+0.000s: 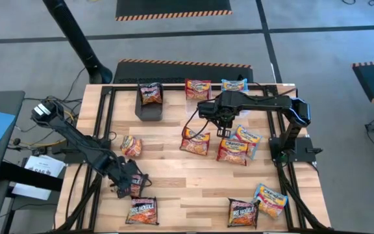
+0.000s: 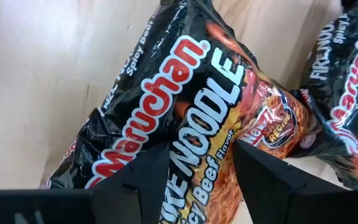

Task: Sort Maruchan noodles
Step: Put the black noodle pack into the black bin

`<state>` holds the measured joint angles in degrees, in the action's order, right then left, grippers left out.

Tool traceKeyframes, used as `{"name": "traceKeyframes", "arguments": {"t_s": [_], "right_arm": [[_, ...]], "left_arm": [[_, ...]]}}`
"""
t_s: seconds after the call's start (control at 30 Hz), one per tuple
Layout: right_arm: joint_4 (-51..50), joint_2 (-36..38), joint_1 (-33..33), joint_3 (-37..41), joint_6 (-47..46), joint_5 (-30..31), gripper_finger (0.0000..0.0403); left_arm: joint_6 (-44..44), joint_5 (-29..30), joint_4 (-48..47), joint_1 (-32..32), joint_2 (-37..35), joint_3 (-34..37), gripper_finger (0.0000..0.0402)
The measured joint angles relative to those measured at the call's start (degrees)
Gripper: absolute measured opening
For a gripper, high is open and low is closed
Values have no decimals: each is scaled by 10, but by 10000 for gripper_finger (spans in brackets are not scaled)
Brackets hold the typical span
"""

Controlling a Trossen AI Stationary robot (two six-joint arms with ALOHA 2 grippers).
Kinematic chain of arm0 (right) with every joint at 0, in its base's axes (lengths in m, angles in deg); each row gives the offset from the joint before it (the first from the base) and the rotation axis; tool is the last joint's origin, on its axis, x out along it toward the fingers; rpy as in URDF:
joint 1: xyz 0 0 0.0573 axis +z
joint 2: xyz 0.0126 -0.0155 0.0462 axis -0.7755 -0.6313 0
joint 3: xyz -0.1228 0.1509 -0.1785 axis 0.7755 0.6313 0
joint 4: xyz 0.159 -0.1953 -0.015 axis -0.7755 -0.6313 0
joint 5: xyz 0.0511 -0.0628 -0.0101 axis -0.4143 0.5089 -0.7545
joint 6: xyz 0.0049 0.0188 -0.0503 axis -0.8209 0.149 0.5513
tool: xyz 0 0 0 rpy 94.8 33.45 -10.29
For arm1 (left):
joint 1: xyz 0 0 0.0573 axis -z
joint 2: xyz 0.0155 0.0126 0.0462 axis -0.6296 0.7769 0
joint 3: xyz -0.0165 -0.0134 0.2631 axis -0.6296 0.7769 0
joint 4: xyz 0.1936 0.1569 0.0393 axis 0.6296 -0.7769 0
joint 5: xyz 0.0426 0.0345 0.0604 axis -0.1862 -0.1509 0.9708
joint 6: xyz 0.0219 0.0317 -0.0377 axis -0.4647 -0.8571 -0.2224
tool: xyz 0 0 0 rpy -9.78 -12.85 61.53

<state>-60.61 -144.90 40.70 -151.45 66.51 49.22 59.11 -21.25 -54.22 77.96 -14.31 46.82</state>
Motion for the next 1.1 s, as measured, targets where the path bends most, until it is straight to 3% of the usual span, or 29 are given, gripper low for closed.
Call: {"name": "traceKeyframes", "arguments": {"t_s": [0.17,0.53,1.1], "right_arm": [[4,0,0,0,0,0,132],[12,0,0,0,0,0,132],[28,0,0,0,0,0,132]], "left_arm": [[26,-5,7,0,-1,17,141],[13,20,36,0,0,20,8],[-59,162,-43,-4,4,-65,1]]}}
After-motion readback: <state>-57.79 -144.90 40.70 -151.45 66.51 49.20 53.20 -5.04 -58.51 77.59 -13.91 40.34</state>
